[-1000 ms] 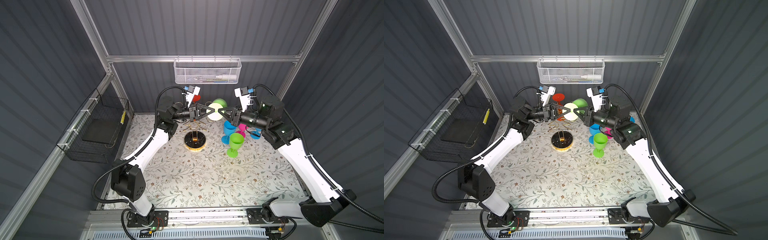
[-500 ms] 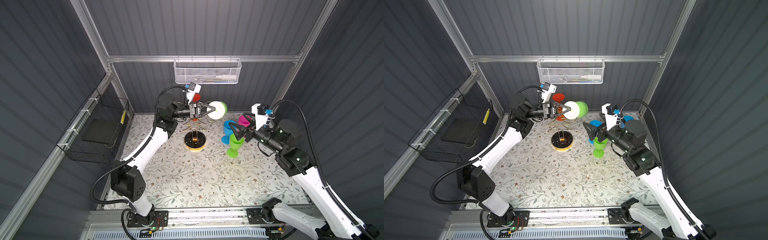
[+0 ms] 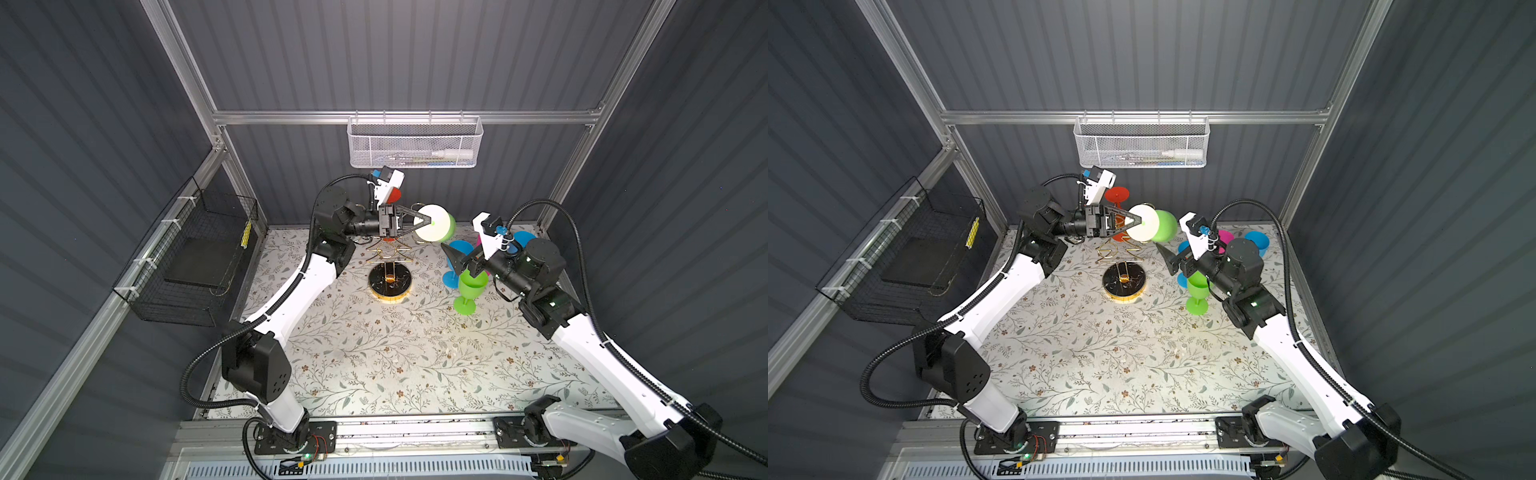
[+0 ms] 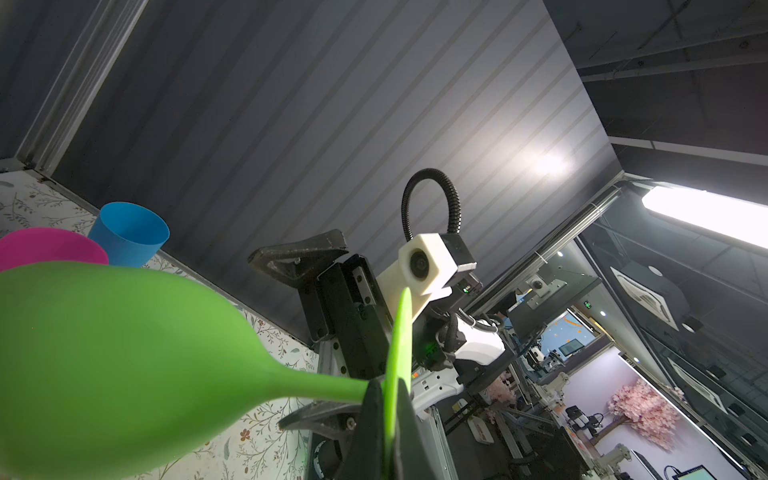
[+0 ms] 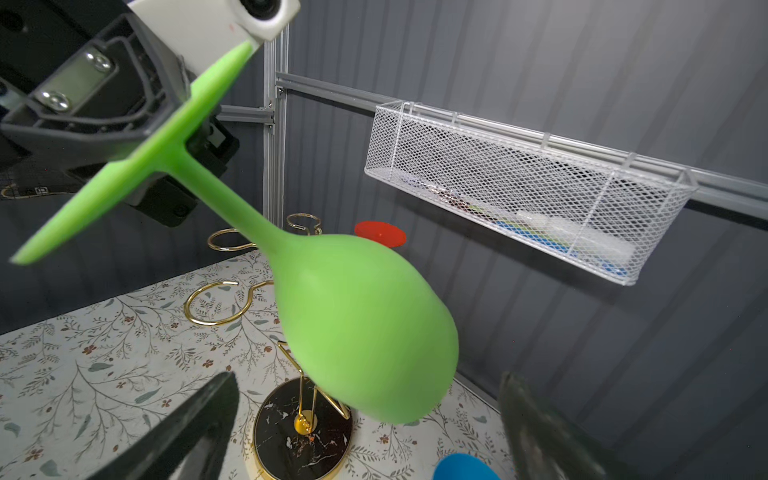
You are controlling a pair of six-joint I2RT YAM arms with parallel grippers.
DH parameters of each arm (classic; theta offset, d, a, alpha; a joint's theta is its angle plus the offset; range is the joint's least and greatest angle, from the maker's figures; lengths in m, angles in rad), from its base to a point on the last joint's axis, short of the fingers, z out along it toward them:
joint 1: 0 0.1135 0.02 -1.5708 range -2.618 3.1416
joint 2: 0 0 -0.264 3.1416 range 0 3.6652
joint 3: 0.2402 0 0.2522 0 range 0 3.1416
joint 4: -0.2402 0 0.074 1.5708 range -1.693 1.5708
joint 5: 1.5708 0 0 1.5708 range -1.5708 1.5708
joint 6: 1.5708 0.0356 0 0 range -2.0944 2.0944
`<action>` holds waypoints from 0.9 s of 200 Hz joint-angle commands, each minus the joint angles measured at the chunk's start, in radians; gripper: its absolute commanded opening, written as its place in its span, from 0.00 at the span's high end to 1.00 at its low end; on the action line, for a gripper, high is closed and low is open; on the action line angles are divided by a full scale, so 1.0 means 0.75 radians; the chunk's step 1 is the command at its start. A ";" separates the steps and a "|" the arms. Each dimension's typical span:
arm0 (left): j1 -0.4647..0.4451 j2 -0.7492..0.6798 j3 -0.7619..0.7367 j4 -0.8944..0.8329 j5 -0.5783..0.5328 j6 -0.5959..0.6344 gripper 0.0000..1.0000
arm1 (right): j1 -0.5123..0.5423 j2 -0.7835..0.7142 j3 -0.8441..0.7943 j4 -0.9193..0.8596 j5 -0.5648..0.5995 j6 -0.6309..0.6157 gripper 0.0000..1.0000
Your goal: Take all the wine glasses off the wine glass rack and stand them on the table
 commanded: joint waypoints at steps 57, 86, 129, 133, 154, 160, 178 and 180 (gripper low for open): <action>-0.008 -0.055 0.052 0.034 0.062 -0.036 1.00 | 0.000 0.172 0.065 0.191 -0.022 -0.052 0.01; -0.008 -0.055 0.050 0.039 0.070 -0.044 1.00 | 0.006 0.227 0.111 0.203 -0.056 -0.034 0.01; -0.008 -0.050 0.050 0.064 0.082 -0.073 1.00 | 0.021 0.287 0.163 0.199 -0.052 -0.036 0.01; -0.008 -0.051 0.048 0.069 0.084 -0.079 1.00 | 0.024 0.291 0.166 0.199 -0.053 -0.037 0.01; -0.008 -0.047 0.048 0.088 0.088 -0.092 1.00 | 0.029 0.302 0.178 0.188 -0.043 -0.035 0.01; -0.008 -0.043 0.048 0.092 0.087 -0.097 1.00 | 0.031 0.304 0.180 0.187 -0.040 -0.034 0.01; -0.008 -0.040 0.047 0.118 0.093 -0.121 1.00 | 0.035 0.304 0.177 0.185 -0.033 -0.034 0.04; -0.008 -0.039 0.047 0.122 0.093 -0.123 1.00 | 0.035 0.304 0.178 0.185 -0.034 -0.032 0.05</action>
